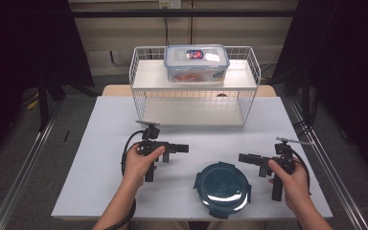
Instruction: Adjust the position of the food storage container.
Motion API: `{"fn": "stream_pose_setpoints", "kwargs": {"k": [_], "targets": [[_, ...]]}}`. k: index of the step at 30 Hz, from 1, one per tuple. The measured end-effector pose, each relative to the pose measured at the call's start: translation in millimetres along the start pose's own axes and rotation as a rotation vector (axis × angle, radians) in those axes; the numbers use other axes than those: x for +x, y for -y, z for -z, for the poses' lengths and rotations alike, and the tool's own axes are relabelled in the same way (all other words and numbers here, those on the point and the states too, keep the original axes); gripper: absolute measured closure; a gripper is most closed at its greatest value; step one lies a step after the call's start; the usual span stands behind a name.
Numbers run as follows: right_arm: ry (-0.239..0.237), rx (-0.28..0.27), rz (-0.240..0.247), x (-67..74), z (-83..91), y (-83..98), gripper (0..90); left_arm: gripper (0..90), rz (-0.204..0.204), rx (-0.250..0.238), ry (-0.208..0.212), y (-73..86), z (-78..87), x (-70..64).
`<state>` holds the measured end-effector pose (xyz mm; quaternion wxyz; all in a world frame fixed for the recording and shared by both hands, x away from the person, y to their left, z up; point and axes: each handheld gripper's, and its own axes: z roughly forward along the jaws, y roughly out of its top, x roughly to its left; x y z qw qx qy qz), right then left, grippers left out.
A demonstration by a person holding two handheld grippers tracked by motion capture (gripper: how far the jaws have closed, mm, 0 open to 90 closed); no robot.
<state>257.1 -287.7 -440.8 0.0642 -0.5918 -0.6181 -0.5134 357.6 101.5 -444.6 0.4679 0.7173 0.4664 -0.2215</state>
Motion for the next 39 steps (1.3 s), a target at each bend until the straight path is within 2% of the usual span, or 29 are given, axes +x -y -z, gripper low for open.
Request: {"fn": "stream_pose_setpoints", "kwargs": {"k": [1, 3, 7, 10, 11, 13, 15, 17, 18, 20, 21, 22, 25, 27, 30, 31, 32, 34, 39], "targets": [[0.005, 0.006, -0.005, -0.5, -0.1, 2.3, 26.7, 15.8, -0.013, 0.016, 0.002, 0.0, -0.4, 0.0], [0.007, 0.018, -0.009, -1.4, -0.6, 6.2, 29.7, 15.8, -0.025, 0.013, 0.02, 0.2, -3.0, -1.0], [0.005, 0.055, -0.004, -1.2, -2.6, 13.0, 37.6, 15.9, -0.014, 0.026, 0.009, 2.9, -5.6, -5.7], [0.005, 0.084, -0.012, -2.1, -3.8, 17.4, 44.1, 16.0, -0.026, 0.037, 0.004, 4.4, -5.4, -5.0], [0.002, 0.095, -0.011, -2.8, -4.3, 18.5, 46.0, 16.0, -0.009, 0.028, 0.011, 5.4, -6.1, -5.6], [-0.006, 0.113, -0.021, -3.5, -4.7, 20.1, 50.9, 16.0, -0.032, 0.033, 0.01, 6.3, -6.6, -3.0], [-0.006, 0.115, -0.021, -4.2, -4.9, 20.8, 54.0, 16.0, -0.011, 0.04, 0.002, 7.5, -7.0, -3.4], [-0.021, 0.122, -0.027, -3.9, -4.8, 20.6, 59.1, 16.0, -0.016, 0.044, -0.001, 7.9, -7.6, -2.5], [-0.026, 0.125, -0.028, -3.4, -4.9, 20.5, 60.0, 16.0, -0.001, 0.042, 0.006, 8.4, -8.1, -3.2], [-0.033, 0.128, -0.03, -2.7, -5.5, 20.5, 62.7, 16.0, 0.003, 0.041, 0.007, 8.6, -8.4, -3.3], [-0.042, 0.132, -0.036, -2.5, -5.9, 20.5, 64.5, 16.0, -0.03, 0.044, -0.008, 7.9, -7.4, -1.4], [-0.048, 0.131, -0.038, -2.3, -6.8, 20.5, 65.0, 16.0, -0.013, 0.042, -0.003, 8.2, -7.7, -2.3], [-0.048, 0.13, -0.033, -1.9, -8.9, 20.2, 67.1, 16.0, -0.014, 0.036, -0.011, 7.9, -7.4, -2.2], [-0.065, 0.137, -0.058, -2.6, -10.8, 19.2, 68.1, 16.0, -0.007, 0.038, -0.006, 8.1, -8.0, -2.3], [-0.074, 0.135, -0.065, -3.1, -13.2, 18.5, 69.1, 16.1, -0.009, 0.043, -0.01, 8.1, -8.8, -1.2], [-0.079, 0.136, -0.068, -3.2, -13.8, 18.1, 71.9, 16.1, -0.02, 0.051, -0.014, 8.0, -8.1, -0.1], [-0.084, 0.13, -0.074, -3.4, -14.3, 17.9, 72.5, 16.1, -0.002, 0.032, -0.01, 8.1, -8.9, -0.8], [-0.084, 0.135, -0.083, -3.2, -14.0, 16.8, 73.4, 16.1, -0.002, 0.035, -0.017, 7.7, -8.1, -0.3], [-0.069, 0.125, -0.063, -1.6, -12.3, 14.9, 74.9, 16.2, -0.006, 0.035, -0.016, 7.4, -7.8, -0.7]]}}
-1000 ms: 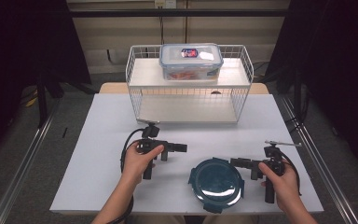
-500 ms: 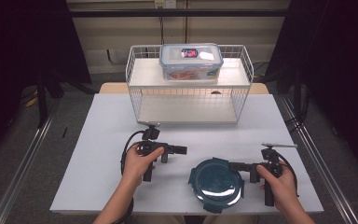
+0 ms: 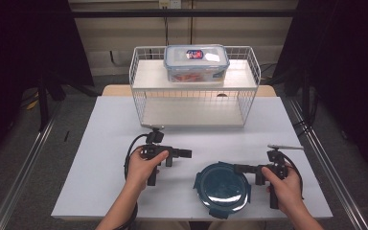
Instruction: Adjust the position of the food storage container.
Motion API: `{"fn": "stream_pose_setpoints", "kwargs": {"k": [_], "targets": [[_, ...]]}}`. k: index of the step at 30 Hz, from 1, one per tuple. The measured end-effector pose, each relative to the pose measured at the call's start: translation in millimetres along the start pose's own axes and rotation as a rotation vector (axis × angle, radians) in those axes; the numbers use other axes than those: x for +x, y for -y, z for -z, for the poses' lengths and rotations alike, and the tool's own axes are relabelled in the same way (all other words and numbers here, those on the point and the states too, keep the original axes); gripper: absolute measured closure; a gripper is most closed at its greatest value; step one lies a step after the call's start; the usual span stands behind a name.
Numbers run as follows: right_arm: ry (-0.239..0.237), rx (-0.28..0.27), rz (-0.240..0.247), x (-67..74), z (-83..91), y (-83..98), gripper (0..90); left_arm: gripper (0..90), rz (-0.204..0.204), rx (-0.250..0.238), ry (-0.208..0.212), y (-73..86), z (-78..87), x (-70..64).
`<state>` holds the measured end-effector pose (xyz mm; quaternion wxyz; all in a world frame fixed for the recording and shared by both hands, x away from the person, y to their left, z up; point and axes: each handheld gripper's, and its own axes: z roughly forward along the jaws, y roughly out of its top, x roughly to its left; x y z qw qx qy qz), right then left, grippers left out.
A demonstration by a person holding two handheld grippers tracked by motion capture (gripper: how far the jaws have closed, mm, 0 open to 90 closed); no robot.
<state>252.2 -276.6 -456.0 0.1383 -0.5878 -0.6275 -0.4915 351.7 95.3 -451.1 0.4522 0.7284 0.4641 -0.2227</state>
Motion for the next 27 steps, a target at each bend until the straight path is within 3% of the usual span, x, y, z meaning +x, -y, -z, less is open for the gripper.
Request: {"fn": "stream_pose_setpoints", "kwargs": {"k": [7, 15, 16, 17, 19, 20, 21, 22, 24, 25, 26, 27], "targets": [[0.019, -0.015, 0.022, 2.2, -3.3, -4.9, 75.3, 16.2, 0.003, -0.001, 0.007, -0.1, -0.4, -0.7], [0.004, -0.043, 0.002, -3.8, -12.1, -20.7, 75.4, 16.3, 0.003, 0.003, 0.012, -0.2, -1.4, -0.4], [0.0, -0.054, -0.002, -5.0, -12.9, -23.5, 90.0, 16.3, 0.004, 0.009, 0.019, 0.2, -1.9, -0.2], [-0.009, -0.162, -0.006, -5.2, -6.2, -27.3, 90.0, 16.3, 0.0, 0.013, 0.021, 0.7, -3.0, -0.1], [0.018, -0.204, 0.012, -5.2, 4.9, -42.1, 90.0, 16.4, 0.01, 0.028, 0.033, 2.5, -6.2, -2.1], [0.03, -0.216, -0.004, -5.2, 9.6, -46.8, 90.0, 16.4, 0.009, 0.028, 0.031, 3.2, -7.9, -2.8], [0.043, -0.208, -0.003, -5.1, 12.1, -48.0, 90.0, 16.3, 0.006, 0.043, 0.046, 3.7, -9.0, -2.9], [0.048, -0.193, -0.003, -6.3, 13.8, -49.0, 90.0, 16.3, -0.011, 0.044, 0.034, 3.9, -9.7, -2.6], [0.014, -0.149, -0.038, -12.3, 15.1, -45.4, 90.0, 16.3, -0.002, 0.049, 0.03, 5.2, -10.7, -4.0], [0.008, -0.135, -0.029, -13.9, 14.8, -42.2, 90.0, 16.3, 0.004, 0.054, 0.044, 6.3, -11.9, -4.2], [0.002, -0.116, -0.038, -15.4, 13.2, -37.6, 81.5, 16.6, -0.005, 0.065, 0.038, 7.3, -12.1, -4.1], [-0.005, -0.112, -0.053, -16.2, 12.1, -32.4, 74.1, 16.7, 0.013, 0.067, 0.047, 9.1, -13.8, -5.7]]}}
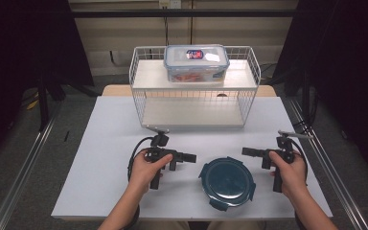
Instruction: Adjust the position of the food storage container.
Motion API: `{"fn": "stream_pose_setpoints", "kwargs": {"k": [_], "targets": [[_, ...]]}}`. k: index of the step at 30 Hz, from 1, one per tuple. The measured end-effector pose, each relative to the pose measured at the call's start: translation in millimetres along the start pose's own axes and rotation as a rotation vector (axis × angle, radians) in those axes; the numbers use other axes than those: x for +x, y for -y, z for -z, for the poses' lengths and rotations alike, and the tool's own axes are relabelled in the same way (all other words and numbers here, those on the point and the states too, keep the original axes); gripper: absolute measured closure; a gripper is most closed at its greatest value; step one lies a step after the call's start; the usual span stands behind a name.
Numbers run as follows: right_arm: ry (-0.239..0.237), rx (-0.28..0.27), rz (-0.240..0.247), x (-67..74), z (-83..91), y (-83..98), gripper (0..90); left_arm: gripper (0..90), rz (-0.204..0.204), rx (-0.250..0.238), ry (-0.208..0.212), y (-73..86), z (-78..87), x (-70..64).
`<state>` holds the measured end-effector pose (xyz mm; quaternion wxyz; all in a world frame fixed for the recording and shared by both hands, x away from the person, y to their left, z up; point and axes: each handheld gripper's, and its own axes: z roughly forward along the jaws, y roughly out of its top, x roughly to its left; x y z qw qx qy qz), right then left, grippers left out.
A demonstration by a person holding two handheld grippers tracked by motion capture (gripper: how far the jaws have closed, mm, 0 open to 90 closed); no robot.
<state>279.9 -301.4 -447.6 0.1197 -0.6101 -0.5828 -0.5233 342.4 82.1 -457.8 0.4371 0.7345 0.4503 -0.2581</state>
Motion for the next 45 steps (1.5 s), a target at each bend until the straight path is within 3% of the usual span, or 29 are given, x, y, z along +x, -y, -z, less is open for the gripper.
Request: {"fn": "stream_pose_setpoints", "kwargs": {"k": [4, 5, 8, 10, 11, 16, 20, 23, 25, 27, 31, 34, 35, 36, 37, 40, 45], "targets": [[-0.01, 0.033, 0.013, 2.7, 0.7, 14.6, 62.6, 17.0, -0.013, 0.031, -0.003, 4.1, -5.6, -2.3], [-0.002, 0.029, 0.021, 4.4, 2.9, 15.4, 60.8, 17.2, 0.002, 0.027, 0.005, 4.7, -7.1, -3.6], [-0.012, 0.022, 0.009, 4.0, 9.5, 17.7, 60.0, 18.9, -0.008, 0.054, 0.016, 6.9, -12.8, -4.9], [-0.019, 0.026, -0.007, 1.6, 12.3, 21.8, 60.1, 20.5, 0.012, 0.08, 0.04, 9.0, -17.9, -6.0], [-0.02, 0.03, -0.018, 1.1, 13.2, 24.4, 59.8, 20.5, 0.006, 0.087, 0.031, 9.9, -20.6, -6.8], [-0.005, 0.035, -0.009, 1.4, 21.1, 33.3, 58.5, 23.9, 0.003, 0.129, 0.055, 9.9, -32.0, -7.9], [-0.017, 0.044, -0.029, 1.6, 28.2, 41.1, 55.5, 32.2, 0.012, 0.136, 0.05, 7.3, -36.2, -7.3], [-0.015, 0.061, -0.036, 2.0, 30.6, 46.8, 54.2, 38.8, 0.037, 0.149, 0.077, 6.4, -38.1, -7.3], [-0.003, 0.058, -0.028, 1.5, 31.3, 48.9, 53.8, 49.1, 0.059, 0.162, 0.108, 5.1, -38.4, -9.2], [-0.007, 0.062, -0.04, 0.3, 31.6, 51.0, 54.1, 53.0, 0.05, 0.171, 0.105, 4.1, -38.3, -10.7], [-0.024, 0.096, -0.066, -1.3, 29.4, 56.6, 56.2, 53.7, 0.079, 0.179, 0.121, 3.6, -38.4, -8.7], [-0.02, 0.097, -0.063, -0.2, 29.8, 58.3, 69.9, 54.4, 0.107, 0.18, 0.122, 3.4, -38.6, -9.3], [-0.01, 0.092, -0.061, -0.7, 30.0, 58.5, 70.6, 54.6, 0.107, 0.184, 0.123, 3.0, -38.1, -8.8], [-0.017, 0.081, -0.077, -1.9, 29.8, 58.5, 71.9, 54.9, 0.111, 0.182, 0.109, 2.9, -37.9, -9.0], [-0.029, 0.087, -0.105, -3.2, 30.7, 58.1, 72.7, 55.8, 0.129, 0.183, 0.123, 2.5, -37.0, -8.7], [-0.026, 0.082, -0.114, -4.0, 29.3, 56.4, 73.4, 56.6, 0.132, 0.188, 0.103, 1.9, -34.7, -10.6], [-0.012, 0.058, -0.12, -3.7, 18.6, 46.3, 75.1, 56.6, 0.102, 0.183, 0.038, 0.0, -27.4, -14.5]]}}
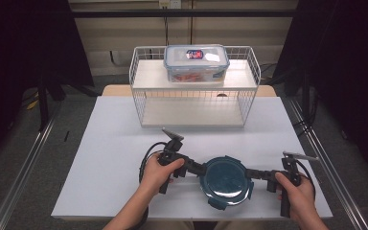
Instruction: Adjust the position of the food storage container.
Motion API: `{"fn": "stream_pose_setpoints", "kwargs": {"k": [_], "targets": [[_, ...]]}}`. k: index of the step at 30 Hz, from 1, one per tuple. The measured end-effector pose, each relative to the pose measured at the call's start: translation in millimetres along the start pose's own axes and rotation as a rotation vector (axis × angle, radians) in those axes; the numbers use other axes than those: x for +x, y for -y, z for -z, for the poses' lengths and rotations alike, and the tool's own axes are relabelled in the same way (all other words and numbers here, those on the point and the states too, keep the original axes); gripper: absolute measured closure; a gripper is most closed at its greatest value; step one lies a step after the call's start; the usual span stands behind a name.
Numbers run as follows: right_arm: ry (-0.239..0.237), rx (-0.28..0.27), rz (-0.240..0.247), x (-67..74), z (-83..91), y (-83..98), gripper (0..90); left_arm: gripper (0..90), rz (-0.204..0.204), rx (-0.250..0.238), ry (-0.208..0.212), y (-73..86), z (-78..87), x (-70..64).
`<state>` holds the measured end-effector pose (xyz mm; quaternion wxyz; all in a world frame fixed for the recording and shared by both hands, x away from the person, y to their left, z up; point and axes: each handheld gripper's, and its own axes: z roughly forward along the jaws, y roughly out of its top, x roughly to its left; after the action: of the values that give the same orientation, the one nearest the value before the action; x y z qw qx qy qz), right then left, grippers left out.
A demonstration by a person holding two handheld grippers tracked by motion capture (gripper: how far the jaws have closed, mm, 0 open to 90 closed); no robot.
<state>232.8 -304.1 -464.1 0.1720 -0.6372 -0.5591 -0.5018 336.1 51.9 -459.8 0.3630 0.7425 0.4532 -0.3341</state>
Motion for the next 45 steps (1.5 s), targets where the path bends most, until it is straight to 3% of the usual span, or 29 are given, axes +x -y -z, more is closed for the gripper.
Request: {"fn": "stream_pose_setpoints", "kwargs": {"k": [2, 3, 4, 7, 11, 13, 14, 16, 17, 19, 26, 29, 34, 38, 40, 45], "targets": [[0.004, -0.002, 0.008, 1.9, -5.5, -7.2, 75.1, 57.0, -0.007, -0.01, -0.012, 0.1, 3.7, 1.2], [0.01, -0.011, 0.022, 4.1, -9.1, -11.2, 75.2, 63.9, 0.01, -0.044, 0.009, 0.3, 8.6, 1.6], [0.013, -0.019, 0.033, 7.5, -12.4, -15.5, 75.1, 65.1, 0.009, -0.048, 0.004, -0.3, 12.1, 3.2], [0.046, 0.006, 0.056, 14.7, -25.3, -24.7, 74.8, 64.4, 0.007, -0.068, -0.002, 3.3, 17.8, 7.3], [0.075, -0.007, 0.073, 13.7, -28.6, -25.7, 73.9, 64.3, 0.026, -0.067, 0.024, 6.4, 18.1, 6.8], [0.042, -0.015, 0.062, 8.8, -27.5, -23.2, 73.2, 64.6, 0.033, -0.088, 0.031, 7.6, 17.6, 7.7], [0.039, -0.014, 0.062, 8.2, -27.2, -21.9, 69.2, 64.6, 0.032, -0.078, 0.034, 8.2, 18.6, 8.3], [0.078, -0.017, 0.064, 9.0, -25.8, -19.3, 57.4, 64.3, 0.023, -0.08, 0.027, 9.1, 18.7, 7.6], [0.088, -0.013, 0.074, 8.7, -24.0, -18.1, 57.4, 64.0, 0.018, -0.086, 0.024, 9.1, 18.5, 7.0], [0.063, -0.004, 0.061, 7.3, -19.5, -15.2, 56.6, 60.2, 0.01, -0.086, -0.01, 9.2, 19.6, 6.6], [0.048, 0.001, 0.046, 7.1, -7.6, 0.0, 53.4, 54.3, 0.027, -0.085, 0.013, 10.6, 17.4, 9.7], [0.032, 0.0, 0.036, 6.7, -3.6, 4.7, 55.6, 55.6, 0.031, -0.07, 0.037, 10.4, 15.6, 10.3], [0.036, 0.012, 0.038, 8.6, -1.4, 13.1, 56.2, 58.8, 0.027, -0.08, 0.038, 10.4, 15.7, 10.3], [0.033, 0.012, 0.009, 5.8, -1.3, 13.6, 57.4, 52.5, 0.029, -0.08, 0.026, 11.6, 12.4, 12.0], [0.031, 0.014, 0.019, 4.4, -1.3, 13.2, 56.3, 47.7, 0.026, -0.07, 0.023, 11.9, 8.4, 14.1], [0.025, 0.035, 0.002, 2.6, -4.1, 14.0, 52.3, 49.6, 0.045, -0.061, 0.05, 12.9, 5.0, 14.6]]}}
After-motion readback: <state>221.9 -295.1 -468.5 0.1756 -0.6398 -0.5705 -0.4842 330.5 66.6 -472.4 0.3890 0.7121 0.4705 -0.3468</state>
